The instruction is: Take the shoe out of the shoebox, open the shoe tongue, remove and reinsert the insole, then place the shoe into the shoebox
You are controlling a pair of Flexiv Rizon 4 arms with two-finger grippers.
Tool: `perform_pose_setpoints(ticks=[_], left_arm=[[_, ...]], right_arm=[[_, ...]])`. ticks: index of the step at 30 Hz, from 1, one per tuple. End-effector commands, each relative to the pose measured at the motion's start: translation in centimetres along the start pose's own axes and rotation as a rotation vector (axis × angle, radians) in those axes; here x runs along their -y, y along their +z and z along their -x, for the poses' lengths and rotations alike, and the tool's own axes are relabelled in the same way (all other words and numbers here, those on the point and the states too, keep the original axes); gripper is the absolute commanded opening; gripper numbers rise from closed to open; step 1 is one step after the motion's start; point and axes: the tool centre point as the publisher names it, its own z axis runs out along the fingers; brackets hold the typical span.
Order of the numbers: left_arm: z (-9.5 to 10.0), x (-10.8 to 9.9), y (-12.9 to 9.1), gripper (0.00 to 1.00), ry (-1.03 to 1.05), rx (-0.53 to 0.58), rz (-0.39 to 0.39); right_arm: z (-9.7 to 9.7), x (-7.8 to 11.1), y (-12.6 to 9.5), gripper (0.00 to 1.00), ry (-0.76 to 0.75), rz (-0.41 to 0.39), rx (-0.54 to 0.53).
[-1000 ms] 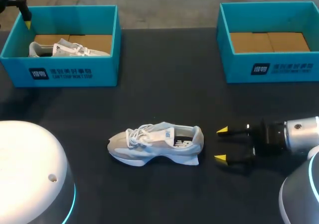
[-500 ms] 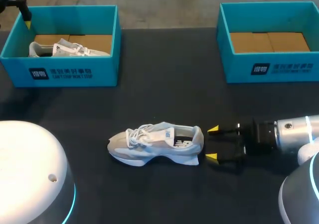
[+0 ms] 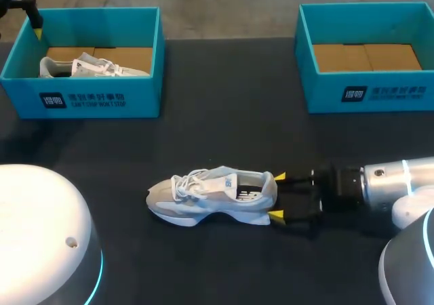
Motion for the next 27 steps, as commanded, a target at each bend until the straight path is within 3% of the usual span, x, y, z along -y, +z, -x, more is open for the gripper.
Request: perform_pose_setpoints(ticks=[1, 27], left_arm=[[0.0, 0.1, -0.1, 1.0, 0.0, -0.003, 0.002], [0.0, 0.1, -0.1, 1.0, 0.0, -0.003, 0.002]], right_arm=[[0.0, -0.1, 1.0, 1.0, -0.004, -0.001, -0.002], [-0.1, -0.7, 3.6, 1.0, -0.046, 0.023, -0.046]])
